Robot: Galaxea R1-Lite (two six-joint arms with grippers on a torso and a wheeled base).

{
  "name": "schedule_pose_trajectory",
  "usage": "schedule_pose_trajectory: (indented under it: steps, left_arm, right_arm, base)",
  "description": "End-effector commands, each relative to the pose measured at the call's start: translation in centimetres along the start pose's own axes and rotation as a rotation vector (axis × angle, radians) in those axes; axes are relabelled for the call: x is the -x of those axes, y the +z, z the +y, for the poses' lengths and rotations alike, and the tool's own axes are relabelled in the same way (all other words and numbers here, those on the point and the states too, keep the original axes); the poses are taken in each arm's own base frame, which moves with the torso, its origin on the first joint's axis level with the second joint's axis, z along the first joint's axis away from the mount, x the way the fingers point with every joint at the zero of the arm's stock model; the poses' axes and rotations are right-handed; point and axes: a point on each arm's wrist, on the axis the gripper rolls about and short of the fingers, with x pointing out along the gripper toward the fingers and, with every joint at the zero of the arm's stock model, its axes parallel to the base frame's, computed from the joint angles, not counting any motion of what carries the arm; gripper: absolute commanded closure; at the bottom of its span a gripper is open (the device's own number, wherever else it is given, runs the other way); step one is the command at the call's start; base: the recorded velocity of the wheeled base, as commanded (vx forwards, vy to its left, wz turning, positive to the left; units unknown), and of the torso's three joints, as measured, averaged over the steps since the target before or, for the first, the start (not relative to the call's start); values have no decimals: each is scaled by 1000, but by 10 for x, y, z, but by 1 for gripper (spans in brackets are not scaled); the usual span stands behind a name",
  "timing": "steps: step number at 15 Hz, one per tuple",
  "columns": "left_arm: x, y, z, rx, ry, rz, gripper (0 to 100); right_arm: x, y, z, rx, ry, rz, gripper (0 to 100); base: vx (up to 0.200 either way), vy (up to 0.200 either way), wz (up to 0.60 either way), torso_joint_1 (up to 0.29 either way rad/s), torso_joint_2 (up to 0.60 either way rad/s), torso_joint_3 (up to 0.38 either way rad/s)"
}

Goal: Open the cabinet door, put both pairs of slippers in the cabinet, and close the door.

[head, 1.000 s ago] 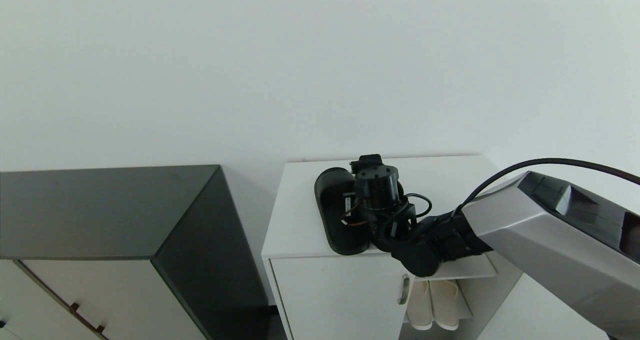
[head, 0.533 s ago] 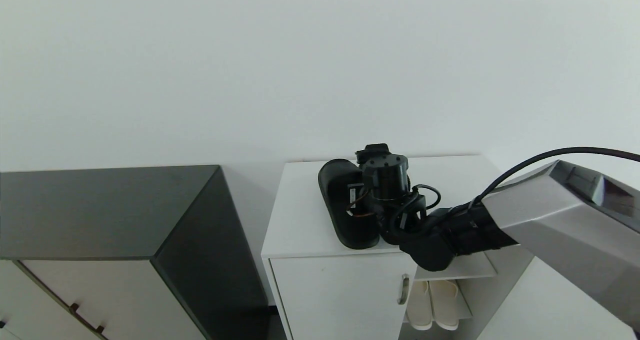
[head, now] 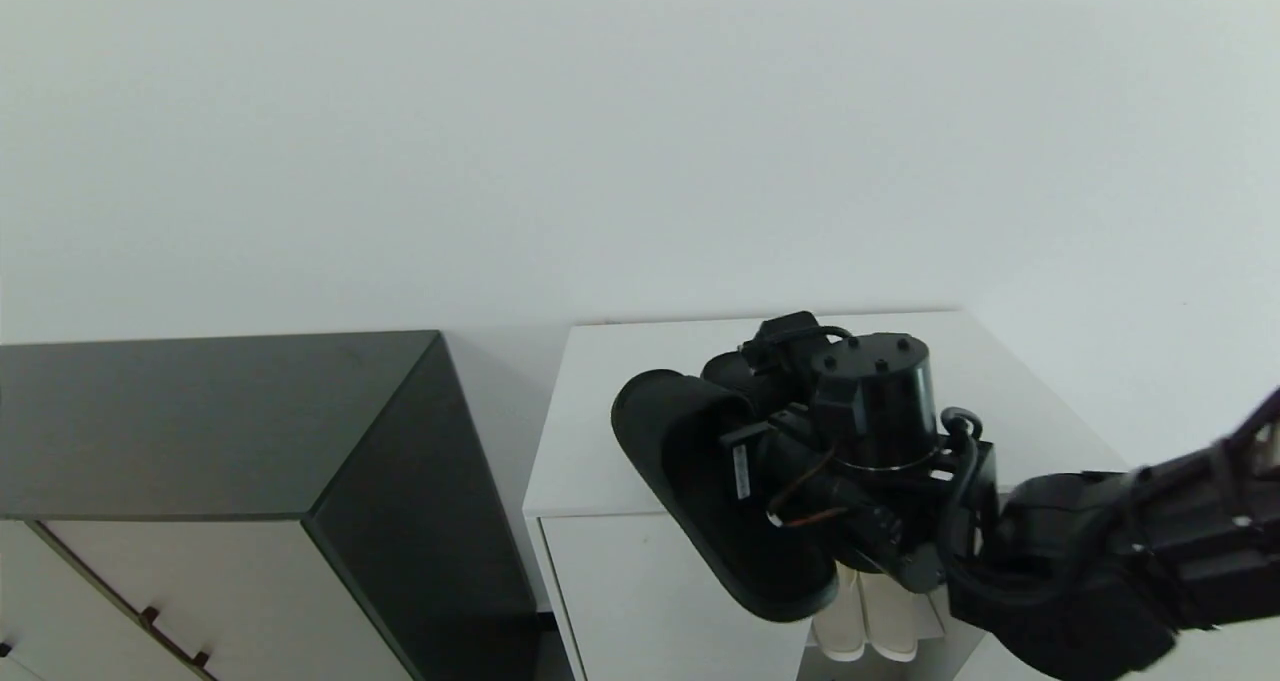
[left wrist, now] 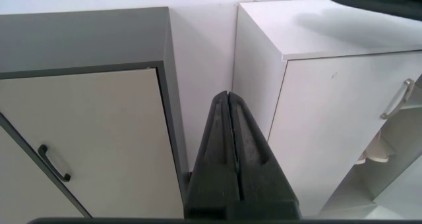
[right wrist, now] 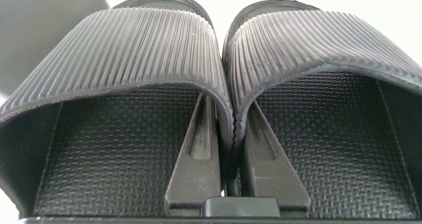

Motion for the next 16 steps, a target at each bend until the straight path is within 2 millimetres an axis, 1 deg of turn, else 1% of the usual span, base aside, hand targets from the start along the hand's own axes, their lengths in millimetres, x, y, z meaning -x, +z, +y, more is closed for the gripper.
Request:
schedule_pose_trajectory:
  steps: [1,8,16]
  left_arm:
    - [0,0,0,-2,0,0,100]
    - [0,0,0,0,0,0,100]
    - [0,0,0,0,0,0,100]
  right_arm:
    - [39,6,-2,-2,99,-12,100]
    - [33,0,-1,6,93,9,100]
    - [29,-5,-1,11,88,23,100]
  base:
    - [0,0,0,0,0,0]
    - [0,0,0,0,0,0]
    - [-200,0,0,3,2,3]
